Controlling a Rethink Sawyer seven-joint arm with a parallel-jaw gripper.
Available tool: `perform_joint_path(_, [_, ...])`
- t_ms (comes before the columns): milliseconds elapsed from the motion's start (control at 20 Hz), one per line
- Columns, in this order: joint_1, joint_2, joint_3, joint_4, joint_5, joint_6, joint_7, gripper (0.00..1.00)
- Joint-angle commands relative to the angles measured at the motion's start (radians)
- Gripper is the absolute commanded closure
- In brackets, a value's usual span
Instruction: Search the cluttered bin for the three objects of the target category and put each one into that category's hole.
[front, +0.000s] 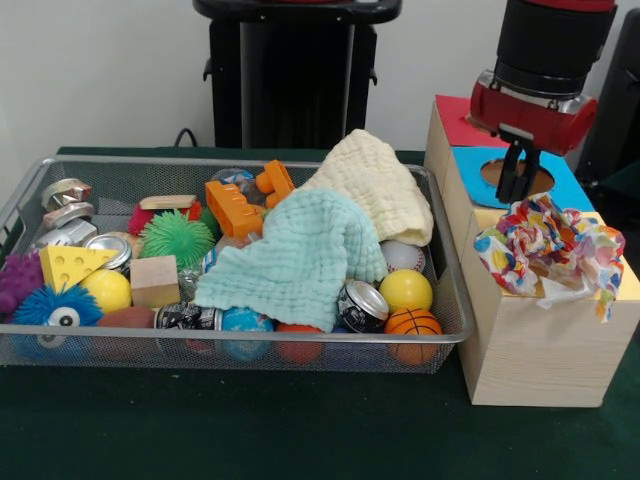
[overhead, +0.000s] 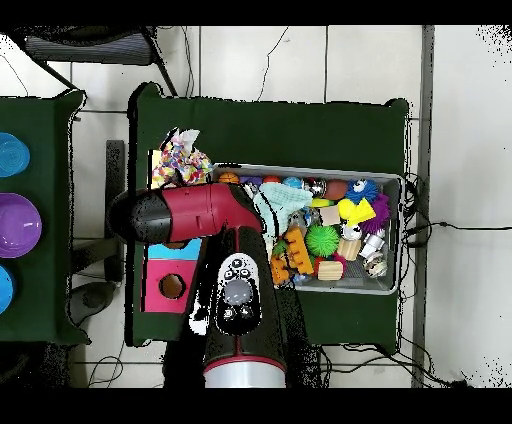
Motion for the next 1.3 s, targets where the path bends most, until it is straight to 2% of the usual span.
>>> perform_joint_path(50, [-0.022,0.025,0.018,-0.002,-0.019,-0.076,0.035,1.0])
perform_joint_path(250, [-0.023,0.025,0.015,-0.007,-0.018,-0.055,0.024,1.0])
perform_joint_path(500, [-0.028,-0.011,0.016,-0.018,-0.005,0.08,-0.013,1.0])
perform_joint_path(700, [-0.019,-0.019,0.014,-0.018,0.002,0.148,-0.012,1.0])
perform_joint_path(1000, [-0.009,-0.08,0.004,-0.029,0.001,0.271,-0.018,1.0])
perform_joint_path(1200, [-0.011,-0.079,0.0,-0.075,-0.021,0.267,-0.012,1.0])
perform_joint_path(1300, [-0.015,-0.055,0.005,-0.099,-0.031,0.253,-0.011,1.0])
